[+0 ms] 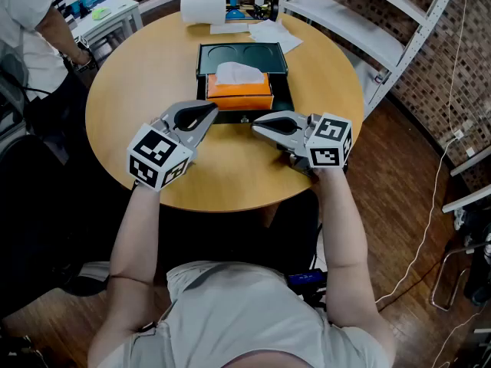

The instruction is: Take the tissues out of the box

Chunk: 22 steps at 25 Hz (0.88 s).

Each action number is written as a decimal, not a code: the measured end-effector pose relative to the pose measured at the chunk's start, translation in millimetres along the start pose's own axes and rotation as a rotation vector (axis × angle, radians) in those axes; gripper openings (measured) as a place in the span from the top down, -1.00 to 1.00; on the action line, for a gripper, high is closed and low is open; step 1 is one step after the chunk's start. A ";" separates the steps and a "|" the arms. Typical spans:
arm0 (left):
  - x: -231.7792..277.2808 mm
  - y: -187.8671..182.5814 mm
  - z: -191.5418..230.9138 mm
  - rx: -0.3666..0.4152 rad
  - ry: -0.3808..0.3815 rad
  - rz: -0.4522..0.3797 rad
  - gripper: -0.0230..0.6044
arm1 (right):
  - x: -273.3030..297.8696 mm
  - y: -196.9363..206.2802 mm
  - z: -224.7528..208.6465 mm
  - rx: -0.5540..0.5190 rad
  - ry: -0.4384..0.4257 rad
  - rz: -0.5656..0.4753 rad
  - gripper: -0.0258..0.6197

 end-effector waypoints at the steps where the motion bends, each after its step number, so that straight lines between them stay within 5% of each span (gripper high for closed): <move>1: 8.7 -5.0 2.4 0.094 -0.002 0.060 0.93 | -1.6 -0.8 -1.2 0.001 0.004 -0.001 0.92; 5: 49.3 -10.5 0.8 0.370 0.069 0.302 0.78 | -5.2 -1.6 -2.3 0.000 0.012 0.002 0.92; 8: 77.7 -6.9 -5.9 0.454 0.156 0.442 0.52 | -4.1 -0.8 -1.2 -0.002 0.010 0.003 0.92; 12: 105.0 8.6 -1.7 0.580 0.149 0.603 0.42 | -4.5 -0.5 -1.3 -0.003 0.012 0.000 0.92; 16: 113.7 17.7 3.2 0.534 0.163 0.665 0.40 | -4.4 -0.2 -2.6 -0.003 0.011 0.003 0.92; 22: 111.0 18.3 1.8 0.504 0.161 0.656 0.77 | -4.0 -0.5 -2.1 -0.003 0.011 0.005 0.92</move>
Point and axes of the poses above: the fingertips, and each gripper's own axes: x forward along the fingers, z to its left, y out of its underside, the point moved 4 cm from there along -x, backward along the fingers, and after that the axes turned 9 degrees about -x, right-handed, at the moved point
